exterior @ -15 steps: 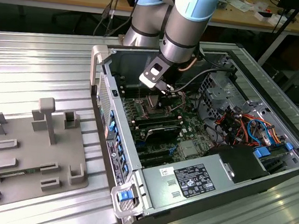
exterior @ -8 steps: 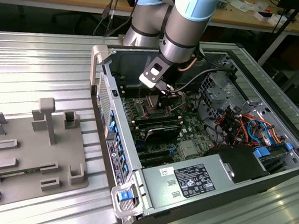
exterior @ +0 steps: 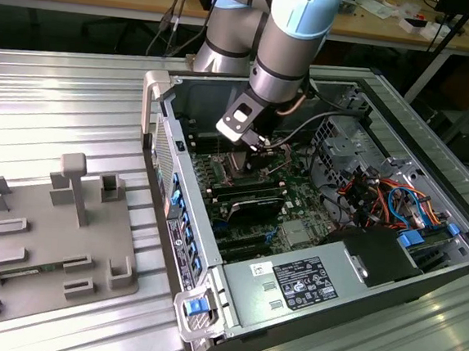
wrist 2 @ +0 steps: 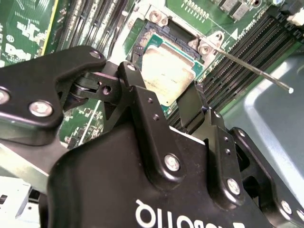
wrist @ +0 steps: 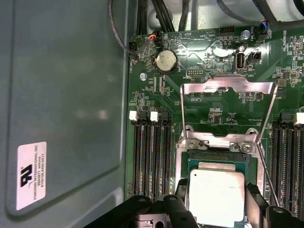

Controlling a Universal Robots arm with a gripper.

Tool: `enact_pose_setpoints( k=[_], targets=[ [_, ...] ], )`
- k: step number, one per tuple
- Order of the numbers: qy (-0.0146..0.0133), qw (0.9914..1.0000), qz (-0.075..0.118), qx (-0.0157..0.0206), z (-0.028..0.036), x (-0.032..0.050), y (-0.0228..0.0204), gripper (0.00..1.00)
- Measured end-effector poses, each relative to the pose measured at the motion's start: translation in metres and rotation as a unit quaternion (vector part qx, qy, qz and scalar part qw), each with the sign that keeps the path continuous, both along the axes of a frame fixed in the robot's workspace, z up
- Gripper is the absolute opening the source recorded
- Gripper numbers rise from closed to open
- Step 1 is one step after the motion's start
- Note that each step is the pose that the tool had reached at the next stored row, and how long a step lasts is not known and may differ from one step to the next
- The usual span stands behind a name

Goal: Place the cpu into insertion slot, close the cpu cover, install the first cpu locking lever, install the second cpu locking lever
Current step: 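Place the cpu into insertion slot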

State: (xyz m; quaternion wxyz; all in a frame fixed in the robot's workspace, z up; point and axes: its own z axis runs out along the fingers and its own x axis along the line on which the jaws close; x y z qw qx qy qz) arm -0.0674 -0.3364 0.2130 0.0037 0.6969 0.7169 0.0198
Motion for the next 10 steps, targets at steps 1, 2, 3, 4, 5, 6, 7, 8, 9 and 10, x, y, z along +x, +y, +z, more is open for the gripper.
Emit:
enact_pose_setpoints(
  k=[1,2,3,4,5,6,7,8,9,10],
  targets=[
    [0.0,1.0,0.0,0.0,-0.0007,0.0,0.0,0.55],
    [0.0,1.0,0.0,-0.0001,-0.0015,0.0,0.0,0.55],
    [0.0004,1.0,0.0,-0.0002,-0.0024,0.0,0.0,0.55],
    [0.0007,1.0,0.0,-0.0003,-0.0036,-0.0001,0.0,0.55],
    [0.001,1.0,0.0,-0.0005,-0.0047,-0.0001,0.0,0.55],
    [0.0011,1.0,0.0,-0.0006,-0.0061,-0.0001,0.0,0.55],
    [0.0013,1.0,0.0,-0.0011,-0.0077,-0.0001,0.0,0.55],
    [0.0013,1.0,0.0,-0.0015,-0.0087,0.0,0.0,0.55],
    [0.0013,1.0,0.0,-0.002,-0.0095,0.0,0.0,0.55],
    [0.0013,1.0,0.0,-0.0023,-0.0103,0.0,0.0,0.55]
  ],
)
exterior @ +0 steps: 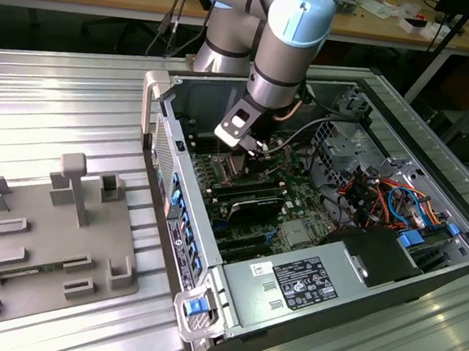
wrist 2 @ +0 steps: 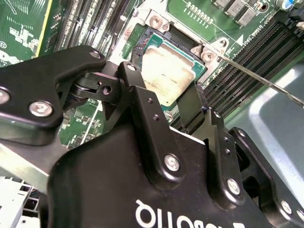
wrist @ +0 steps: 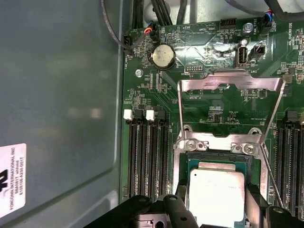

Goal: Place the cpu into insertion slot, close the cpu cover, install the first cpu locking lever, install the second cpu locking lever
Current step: 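Place the cpu into insertion slot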

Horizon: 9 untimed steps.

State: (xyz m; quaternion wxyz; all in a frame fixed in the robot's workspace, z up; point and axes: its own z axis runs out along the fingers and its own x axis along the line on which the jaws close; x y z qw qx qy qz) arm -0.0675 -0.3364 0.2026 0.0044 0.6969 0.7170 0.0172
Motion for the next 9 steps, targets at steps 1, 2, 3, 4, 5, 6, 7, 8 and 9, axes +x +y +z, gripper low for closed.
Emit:
enact_pose_setpoints(
  k=[1,2,3,4,5,6,7,8,9],
  targets=[
    [0.0,1.0,0.0,-0.0001,0.0,-0.0001,0.0,0.55],
    [0.0,1.0,0.0,0.0,0.0,-0.0001,0.0,0.55],
    [0.0,1.0,-0.001,0.0,-0.0001,-0.0002,0.0,0.55],
    [0.0,1.0,-0.002,0.0,-0.0001,-0.0001,0.0,0.55],
    [0.0,0.99999,-0.004,0.0,-0.0001,-0.0002,0.0,0.55],
    [-0.0001,0.99994,-0.011,0.0001,-0.0001,-0.0001,0.0,0.55],
    [0.0,0.99987,-0.016,0.0001,-0.0001,-0.0002,0.0,0.55],
    [0.0,0.99986,-0.016,0.0,-0.0001,-0.0002,0.0,0.55],
    [0.0,0.99986,-0.017,0.0,-0.0001,-0.0002,0.0,0.55]
  ],
)
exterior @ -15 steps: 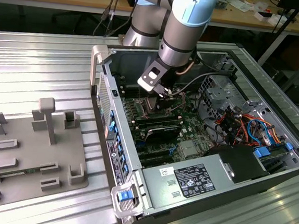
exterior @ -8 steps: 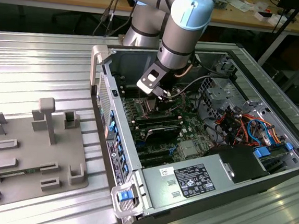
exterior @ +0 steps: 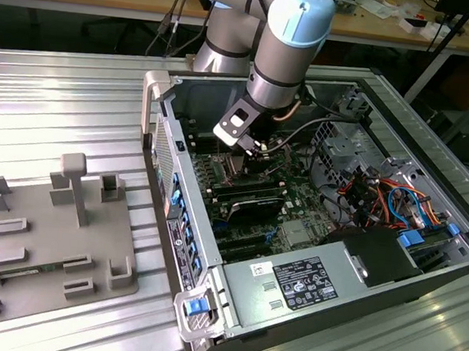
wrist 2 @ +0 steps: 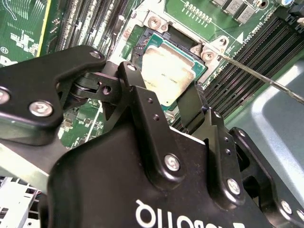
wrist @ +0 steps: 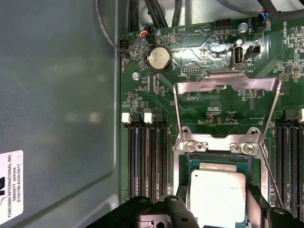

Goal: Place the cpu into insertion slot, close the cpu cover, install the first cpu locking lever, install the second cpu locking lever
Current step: 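Place the cpu into insertion slot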

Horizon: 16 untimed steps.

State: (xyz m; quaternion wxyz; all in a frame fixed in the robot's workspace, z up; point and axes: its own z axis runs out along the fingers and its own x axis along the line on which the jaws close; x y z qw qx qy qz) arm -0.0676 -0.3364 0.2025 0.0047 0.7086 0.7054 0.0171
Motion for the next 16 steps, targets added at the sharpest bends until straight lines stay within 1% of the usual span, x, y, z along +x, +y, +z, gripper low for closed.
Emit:
enact_pose_setpoints(
  k=[11,13,14,16],
  targets=[
    [0.0,1.0,0.0,-0.0002,0.0,0.0004,0.0001,0.55],
    [0.0001,1.0,0.001,-0.002,0.0,0.0021,0.0003,0.55],
    [0.0,0.99999,0.001,-0.004,0.0,0.0031,0.0007,0.55],
    [0.0001,0.99998,0.001,-0.006,0.0,0.0042,0.0012,0.55]
  ],
)
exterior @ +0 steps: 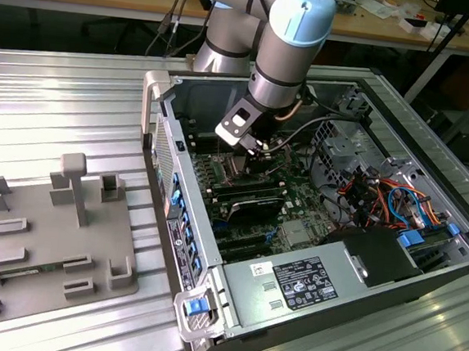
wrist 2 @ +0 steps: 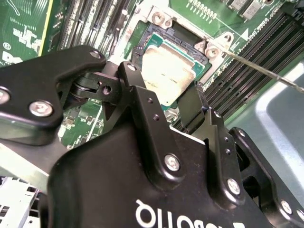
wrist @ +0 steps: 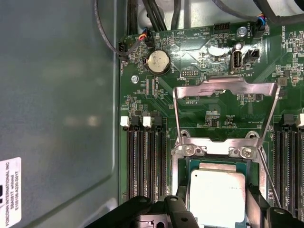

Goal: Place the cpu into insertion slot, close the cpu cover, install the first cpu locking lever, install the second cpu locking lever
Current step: 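Place the cpu into insertion slot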

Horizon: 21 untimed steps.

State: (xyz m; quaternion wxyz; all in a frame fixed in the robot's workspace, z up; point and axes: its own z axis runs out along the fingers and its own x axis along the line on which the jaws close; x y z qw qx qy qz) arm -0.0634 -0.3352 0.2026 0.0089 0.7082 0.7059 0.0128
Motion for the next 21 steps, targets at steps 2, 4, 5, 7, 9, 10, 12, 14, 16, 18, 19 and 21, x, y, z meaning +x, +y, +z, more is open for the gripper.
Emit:
enact_pose_setpoints(
  k=[2,4,5,7,9,10,12,14,16,18,19,21],
  targets=[
    [0.0001,1.0,0.0,-0.0009,0.0,0.0011,0.0003,0.55],
    [0.0002,1.0,0.001,-0.001,0.0,0.0011,0.0003,0.55],
    [0.0002,0.99999,0.003,-0.001,0.0,0.0012,0.0004,0.55],
    [0.0002,0.99994,0.011,-0.0009,-0.0001,0.0012,0.0004,0.55],
    [0.0002,0.99984,0.018,-0.001,0.0,0.0003,0.0004,0.55],
    [0.0002,0.99984,0.018,-0.001,0.0,0.0,0.0004,0.55],
    [0.0002,0.99984,0.018,-0.0009,-0.0001,-0.0001,0.0004,0.55],
    [0.0003,0.99984,0.018,-0.001,0.0,-0.0002,-0.0003,0.55],
    [0.0002,0.99984,0.018,-0.0009,-0.0002,-0.0002,-0.0007,0.55],
    [0.0002,0.99984,0.018,-0.001,-0.0004,-0.0003,-0.0007,0.55],
    [0.0002,0.99984,0.018,-0.001,-0.0005,-0.0007,-0.0008,0.55],
    [0.0002,0.99984,0.018,-0.0009,-0.0007,-0.0022,-0.0007,0.55]
  ],
)
